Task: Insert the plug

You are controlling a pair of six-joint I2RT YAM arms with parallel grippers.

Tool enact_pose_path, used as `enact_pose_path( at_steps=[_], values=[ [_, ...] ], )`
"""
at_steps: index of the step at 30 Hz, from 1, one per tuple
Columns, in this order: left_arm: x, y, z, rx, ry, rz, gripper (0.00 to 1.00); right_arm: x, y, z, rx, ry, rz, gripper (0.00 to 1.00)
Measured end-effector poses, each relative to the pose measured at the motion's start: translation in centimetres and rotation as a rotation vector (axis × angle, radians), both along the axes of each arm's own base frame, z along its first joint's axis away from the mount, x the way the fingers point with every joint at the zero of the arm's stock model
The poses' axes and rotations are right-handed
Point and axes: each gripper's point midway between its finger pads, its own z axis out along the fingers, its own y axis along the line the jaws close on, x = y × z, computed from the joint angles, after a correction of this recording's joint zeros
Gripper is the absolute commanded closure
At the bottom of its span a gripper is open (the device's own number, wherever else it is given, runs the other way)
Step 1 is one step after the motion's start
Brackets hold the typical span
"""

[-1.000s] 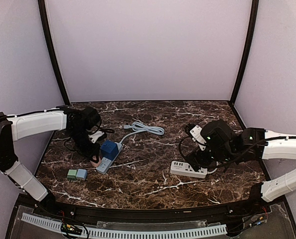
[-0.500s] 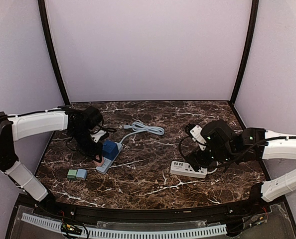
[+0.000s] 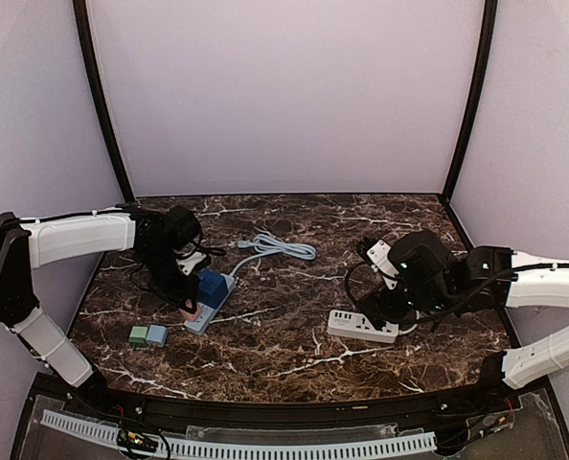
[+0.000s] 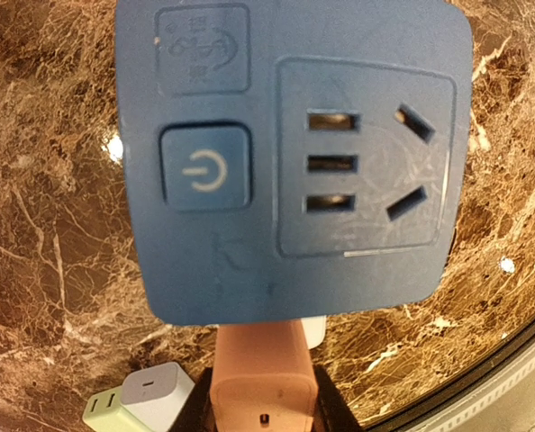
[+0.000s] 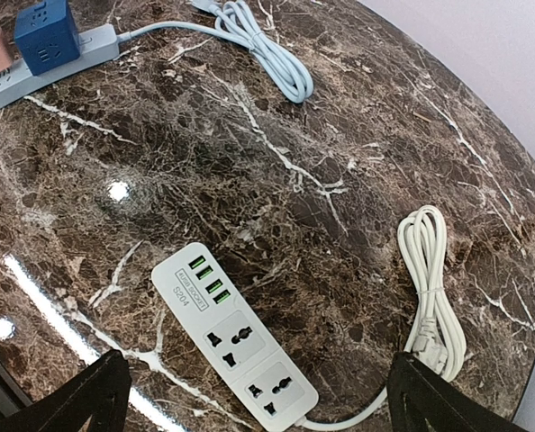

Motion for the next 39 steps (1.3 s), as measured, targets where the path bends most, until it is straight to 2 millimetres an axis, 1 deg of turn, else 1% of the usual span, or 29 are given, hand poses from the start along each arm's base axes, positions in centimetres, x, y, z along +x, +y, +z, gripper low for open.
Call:
enact_pose_path(
  at_steps=[6, 12, 17, 21, 32, 39],
  values=[
    [0.1, 0.1, 0.0, 0.006, -0.003, 0.006, 0.99, 0.0, 0.0, 0.0, 0.000, 0.000, 0.000, 0.01],
    [-0.1, -0.2, -0.2, 0.034, -0.015, 0.006, 0.99, 0.0, 0.0, 0.0, 0.000, 0.000, 0.000, 0.01],
    [-0.2, -0.6, -0.9, 0.077, -0.028, 0.000, 0.99, 0.0, 0.0, 0.0, 0.000, 0.000, 0.000, 0.01],
    [-0.2, -0.7, -1.0, 0.089, -0.039, 0.007, 0.99, 0.0, 0.0, 0.0, -0.001, 0.000, 0.000, 0.01],
    [-0.3, -0.6, -1.1, 0.071, -0.076, 0.006, 0.99, -0.1, -0.2, 0.0, -0.002, 0.001, 0.000, 0.01],
    [-0.3, -0.5, -1.2, 0.061, -0.085, -0.030, 0.99, -0.1, -0.2, -0.1, -0.004, 0.003, 0.000, 0.01]
  ],
)
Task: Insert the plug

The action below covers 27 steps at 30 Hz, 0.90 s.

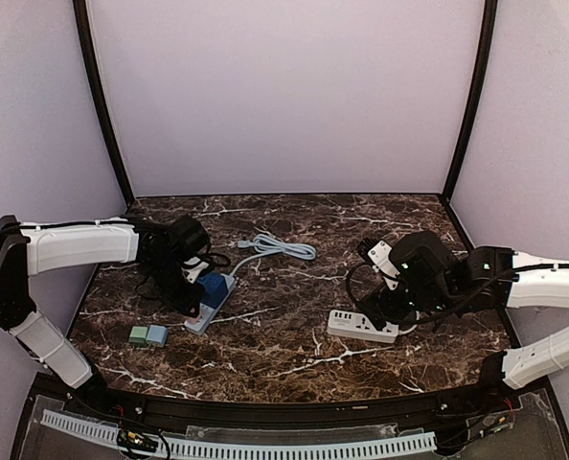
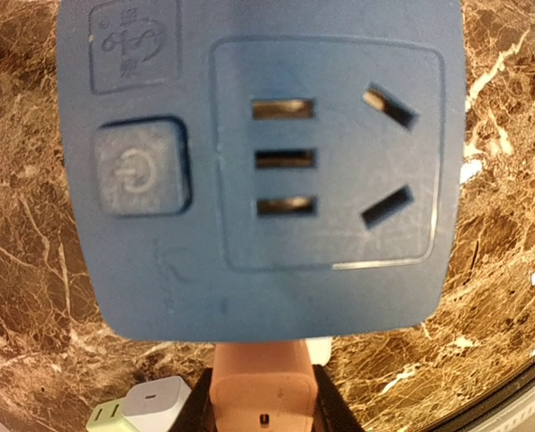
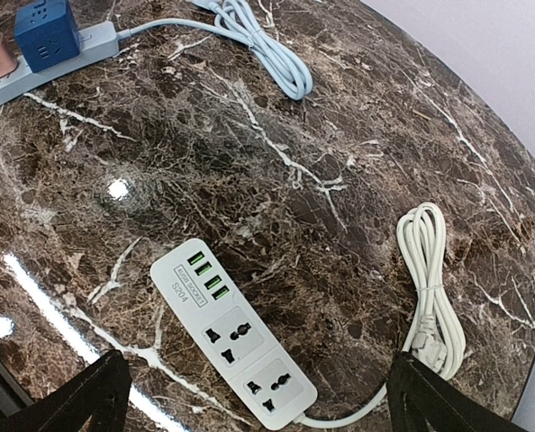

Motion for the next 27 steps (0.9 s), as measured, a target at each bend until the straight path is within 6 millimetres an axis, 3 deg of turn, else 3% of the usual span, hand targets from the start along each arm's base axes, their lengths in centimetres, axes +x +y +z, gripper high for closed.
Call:
enact_pose_path(
  at_steps=[19, 26, 27],
  values=[
    [0.37, 0.33, -0.70, -0.027, 0.054, 0.010, 0.98, 0.03, -0.11, -0.53, -0.014, 0.025, -0.027, 0.01],
    [0.41, 0.30, -0.33, -0.027, 0.054, 0.010, 0.70, 0.31, -0.01, -0.29, -0.013, 0.021, -0.043, 0.02],
    [0.40, 0.30, -0.28, -0.028, 0.054, 0.010, 0.59, 0.33, -0.02, -0.27, -0.013, 0.019, -0.044, 0.01]
  ],
)
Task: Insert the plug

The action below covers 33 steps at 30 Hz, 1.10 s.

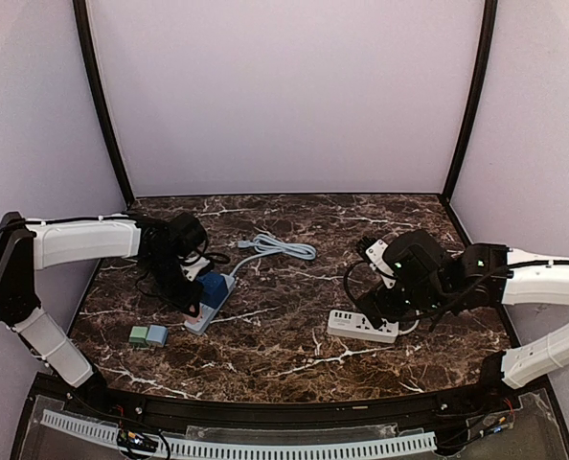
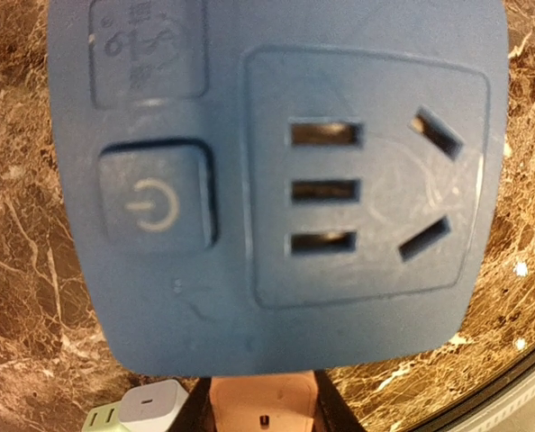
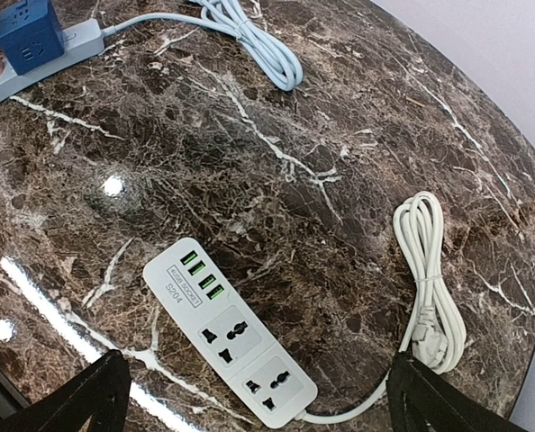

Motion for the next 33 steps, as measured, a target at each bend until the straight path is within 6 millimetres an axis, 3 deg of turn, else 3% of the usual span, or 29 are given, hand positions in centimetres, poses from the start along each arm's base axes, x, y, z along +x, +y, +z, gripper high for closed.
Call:
enact_pose_path(
  at_steps=[1, 4, 6, 10, 19, 27, 33],
  values=[
    [0.0, 0.0, 0.0, 0.000, 0.000, 0.000, 0.50, 0.0, 0.0, 0.0, 0.000, 0.000, 0.000, 0.01],
    [0.0, 0.0, 0.0, -0.001, 0.001, -0.001, 0.06, 0.0, 0.0, 0.0, -0.001, -0.002, -0.001, 0.01],
    [0.0, -0.1, 0.1, -0.006, 0.003, 0.002, 0.02, 0.0, 0.0, 0.0, -0.001, -0.003, -0.002, 0.02],
    [0.2, -0.4, 1.6, -0.035, -0.016, 0.021, 0.01, 0.0, -0.1, 0.2, 0.000, -0.007, 0.001, 0.01],
    [0.4, -0.3, 8.9, -0.147, -0.166, 0.091, 0.01, -0.3, -0.7, 1.1, 0.030, -0.036, 0.016, 0.01],
    [0.7, 4.1, 14.2, -0.122, -0.369, 0.371, 0.01, -0.6, -1.1, 1.1, 0.032, -0.041, 0.029, 0.01],
    [-0.6, 9.0, 14.6, -0.019, -0.387, 0.645, 0.01, -0.9, -0.7, 1.0, 0.034, -0.032, 0.063, 0.01]
  ],
)
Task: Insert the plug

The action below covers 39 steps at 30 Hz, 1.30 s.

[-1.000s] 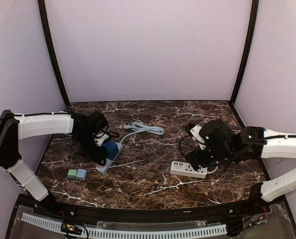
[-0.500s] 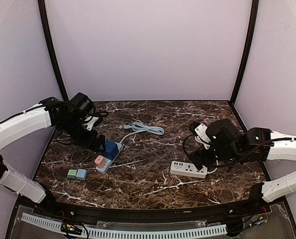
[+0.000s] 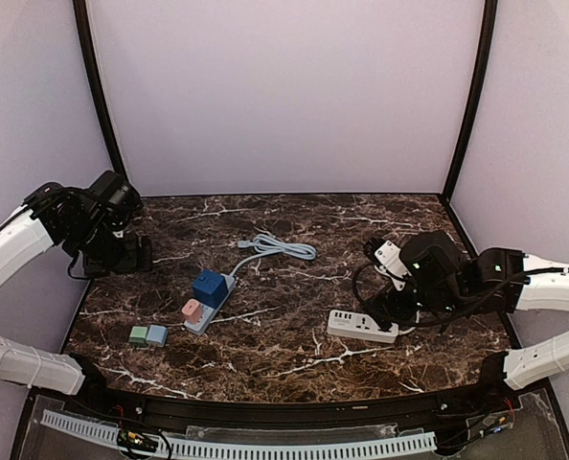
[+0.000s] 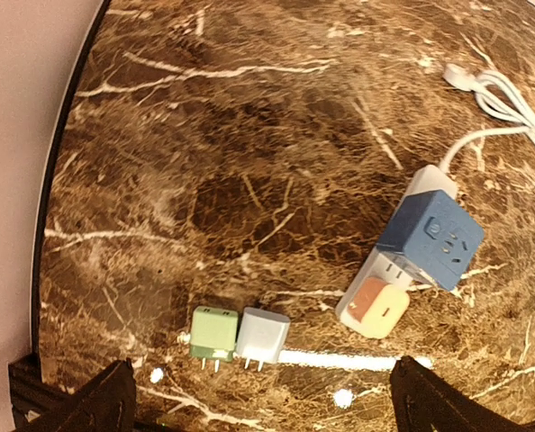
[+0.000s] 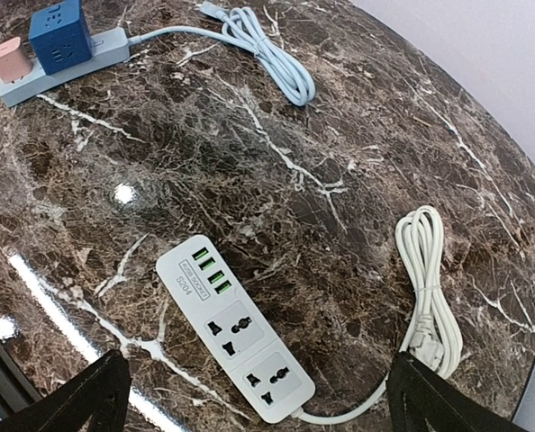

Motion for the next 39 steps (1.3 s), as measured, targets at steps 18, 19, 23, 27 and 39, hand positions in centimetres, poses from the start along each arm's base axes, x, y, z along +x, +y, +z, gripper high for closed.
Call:
enact_pose_path(
  at_steps=[18, 19, 23, 27, 39],
  values=[
    [-10.6, 3.2, -10.9, 0.030, 0.449, 0.170, 0.10, -0.9, 1.2, 0.3, 0.042, 0.024, 0.076, 0.01],
    [-10.7, 3.2, -11.2, 0.034, 0.462, 0.170, 0.10, -0.9, 1.2, 0.3, 0.043, 0.024, 0.077, 0.01],
    [-10.1, 2.8, -12.6, 0.044, 0.513, 0.169, 0.12, -1.0, 1.3, 0.4, 0.053, 0.028, 0.085, 0.01],
    [-9.4, 2.8, -13.7, 0.033, 0.542, 0.172, 0.15, -1.2, 1.2, 0.8, 0.069, 0.027, 0.087, 0.01],
    [-8.0, 4.0, -15.3, 0.036, 0.602, 0.171, 0.26, -1.3, 1.0, 1.1, 0.089, 0.023, 0.080, 0.01]
  ],
)
